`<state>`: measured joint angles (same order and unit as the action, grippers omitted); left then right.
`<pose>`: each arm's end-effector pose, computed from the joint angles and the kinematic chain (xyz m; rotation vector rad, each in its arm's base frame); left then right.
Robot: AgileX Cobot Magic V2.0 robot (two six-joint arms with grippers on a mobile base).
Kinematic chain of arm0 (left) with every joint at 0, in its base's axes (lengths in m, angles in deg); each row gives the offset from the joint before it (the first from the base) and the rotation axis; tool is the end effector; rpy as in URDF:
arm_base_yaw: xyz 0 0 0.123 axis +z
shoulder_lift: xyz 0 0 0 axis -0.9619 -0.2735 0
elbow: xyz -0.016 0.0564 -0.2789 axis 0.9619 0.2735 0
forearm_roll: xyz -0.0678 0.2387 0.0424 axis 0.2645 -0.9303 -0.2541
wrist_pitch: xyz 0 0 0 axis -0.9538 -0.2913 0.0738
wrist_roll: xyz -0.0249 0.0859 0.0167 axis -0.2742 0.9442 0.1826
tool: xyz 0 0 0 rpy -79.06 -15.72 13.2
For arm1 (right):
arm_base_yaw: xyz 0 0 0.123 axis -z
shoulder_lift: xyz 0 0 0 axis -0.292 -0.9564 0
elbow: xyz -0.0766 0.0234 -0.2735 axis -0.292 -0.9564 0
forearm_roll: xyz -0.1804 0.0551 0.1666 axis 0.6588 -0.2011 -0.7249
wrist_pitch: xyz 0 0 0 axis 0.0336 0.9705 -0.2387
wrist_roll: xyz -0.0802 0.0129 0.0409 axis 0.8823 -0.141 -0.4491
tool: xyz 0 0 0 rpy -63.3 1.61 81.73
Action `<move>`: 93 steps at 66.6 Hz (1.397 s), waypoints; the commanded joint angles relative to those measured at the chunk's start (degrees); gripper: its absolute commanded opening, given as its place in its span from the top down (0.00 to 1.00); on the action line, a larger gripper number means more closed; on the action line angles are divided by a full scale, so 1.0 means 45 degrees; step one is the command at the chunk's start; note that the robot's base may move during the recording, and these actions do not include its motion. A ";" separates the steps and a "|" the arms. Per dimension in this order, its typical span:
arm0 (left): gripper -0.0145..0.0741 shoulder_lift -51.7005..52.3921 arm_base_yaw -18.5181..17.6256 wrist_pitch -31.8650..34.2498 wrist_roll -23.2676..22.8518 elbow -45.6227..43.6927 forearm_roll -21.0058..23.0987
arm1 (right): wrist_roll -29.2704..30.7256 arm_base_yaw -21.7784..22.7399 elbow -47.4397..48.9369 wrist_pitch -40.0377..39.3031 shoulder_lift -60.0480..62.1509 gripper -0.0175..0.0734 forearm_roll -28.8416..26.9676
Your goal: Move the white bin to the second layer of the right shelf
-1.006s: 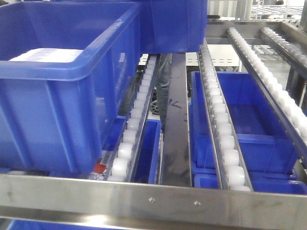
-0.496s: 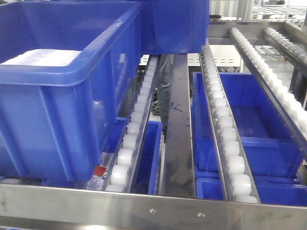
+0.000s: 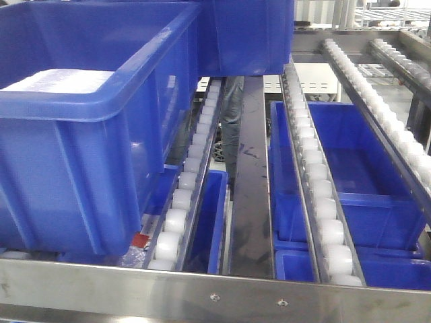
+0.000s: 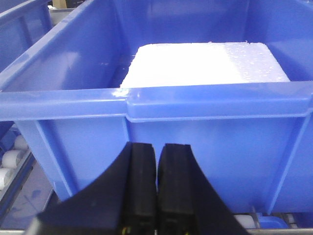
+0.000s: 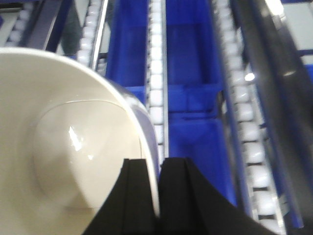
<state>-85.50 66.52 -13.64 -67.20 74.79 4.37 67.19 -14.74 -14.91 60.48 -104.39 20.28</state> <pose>0.0555 -0.0073 0.1962 0.1453 1.6423 -0.0679 0.0746 -0.0028 0.3123 0.1996 2.0068 0.0762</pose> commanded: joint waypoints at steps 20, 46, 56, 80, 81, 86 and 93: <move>0.74 0.0177 -0.0064 0.1110 -0.0067 0.0468 0.0000 | -0.0072 0.0067 0.0298 -0.4128 -0.4596 0.75 -0.0584; 0.74 0.0177 -0.0064 0.1110 -0.0067 0.0468 0.0000 | -0.0072 -0.0042 0.0298 -0.6385 -0.8764 0.75 -0.1310; 0.74 0.0177 -0.0064 0.1110 -0.0067 0.0468 0.0000 | -0.0072 -0.0311 0.0298 -0.6400 -0.9726 0.75 -0.1310; 0.74 0.0177 -0.0064 0.1110 -0.0067 0.0468 0.0000 | -0.0046 -0.0624 0.0298 -0.6928 -1.0161 0.71 -0.1310; 0.74 0.0177 -0.0064 0.1110 -0.0067 0.0468 0.0000 | -0.0046 -0.0624 0.0298 -0.6955 -1.0161 0.70 -0.1310; 0.74 0.0177 -0.0064 0.1110 -0.0067 0.0468 0.0000 | -0.0046 -0.0624 0.0315 -0.7004 -1.0161 0.60 -0.1310; 0.74 0.0177 -0.0064 0.1110 -0.0067 0.0468 0.0000 | -0.0046 -0.0624 0.0326 -0.6908 -1.0055 0.41 -0.1310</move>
<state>-85.50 66.52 -13.64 -67.20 74.79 4.37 67.09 -17.50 -15.25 33.26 -150.96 14.66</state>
